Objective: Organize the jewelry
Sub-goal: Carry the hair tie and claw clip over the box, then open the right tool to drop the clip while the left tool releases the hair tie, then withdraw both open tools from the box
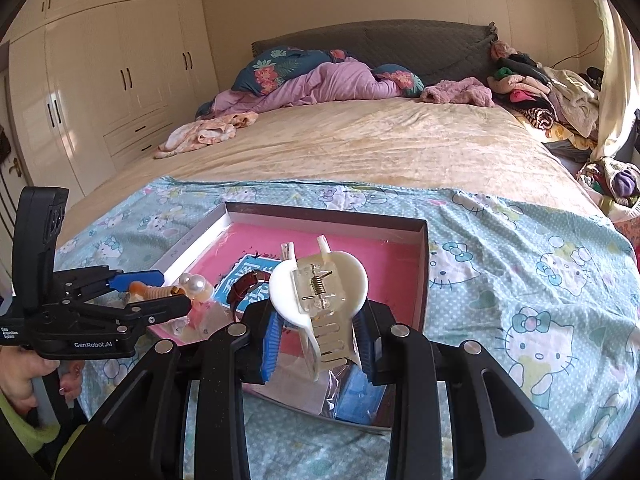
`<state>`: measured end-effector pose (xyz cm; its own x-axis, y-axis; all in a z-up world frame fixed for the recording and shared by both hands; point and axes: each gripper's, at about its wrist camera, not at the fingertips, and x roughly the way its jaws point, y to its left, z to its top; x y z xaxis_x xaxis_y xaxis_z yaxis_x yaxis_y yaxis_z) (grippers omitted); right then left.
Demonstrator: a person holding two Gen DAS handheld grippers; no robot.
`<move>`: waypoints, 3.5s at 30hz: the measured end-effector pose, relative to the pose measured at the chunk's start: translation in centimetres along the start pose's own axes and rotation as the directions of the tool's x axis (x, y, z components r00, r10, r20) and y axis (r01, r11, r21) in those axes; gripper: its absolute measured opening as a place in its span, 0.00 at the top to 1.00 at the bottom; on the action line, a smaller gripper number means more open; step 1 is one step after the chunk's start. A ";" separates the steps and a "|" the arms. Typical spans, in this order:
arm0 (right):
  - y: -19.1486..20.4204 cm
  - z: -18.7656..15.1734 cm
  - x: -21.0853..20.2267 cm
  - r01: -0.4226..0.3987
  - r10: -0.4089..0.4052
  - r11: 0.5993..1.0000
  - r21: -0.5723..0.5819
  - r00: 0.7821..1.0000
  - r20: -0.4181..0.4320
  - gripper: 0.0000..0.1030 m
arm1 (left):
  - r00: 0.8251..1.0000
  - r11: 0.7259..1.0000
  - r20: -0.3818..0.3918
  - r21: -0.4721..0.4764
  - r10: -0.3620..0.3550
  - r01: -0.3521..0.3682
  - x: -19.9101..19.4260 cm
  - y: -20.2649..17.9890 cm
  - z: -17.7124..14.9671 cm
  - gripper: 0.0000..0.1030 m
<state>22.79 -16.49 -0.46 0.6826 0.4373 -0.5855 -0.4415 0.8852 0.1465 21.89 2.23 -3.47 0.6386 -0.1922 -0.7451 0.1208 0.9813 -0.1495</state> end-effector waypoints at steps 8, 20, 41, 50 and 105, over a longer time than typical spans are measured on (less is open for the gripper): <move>0.0 -0.2 1.7 0.002 -0.002 1.000 0.013 0.999 -0.036 0.71 | 1.000 1.000 -0.008 0.013 0.026 -0.026 1.1 0.0 -0.1 0.42; 1.6 -1.0 4.6 -0.001 0.001 1.000 0.002 0.995 -0.101 0.71 | 0.999 0.999 -0.018 0.003 0.049 -0.049 2.0 1.0 -0.3 0.42; 3.3 -2.2 6.6 -0.039 0.038 0.999 -0.006 0.988 -0.151 0.71 | 0.999 0.999 -0.016 -0.009 0.037 -0.037 1.8 1.3 -0.5 0.42; 3.0 -2.2 5.0 -0.029 0.029 1.000 0.002 0.992 -0.123 0.52 | 0.999 0.999 -0.017 -0.011 0.032 -0.032 1.7 1.3 -0.5 0.42; 5.9 -6.0 -9.1 0.034 -0.034 0.999 0.009 0.999 0.031 0.04 | 0.985 0.998 0.161 -0.002 0.062 -0.063 -11.8 -1.8 -6.7 0.09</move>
<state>10.44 -16.16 0.96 0.7147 0.4116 -0.5654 -0.4131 0.9008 0.1335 9.09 2.70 1.23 0.7590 -0.1273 -0.6386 0.0790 0.9915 -0.1038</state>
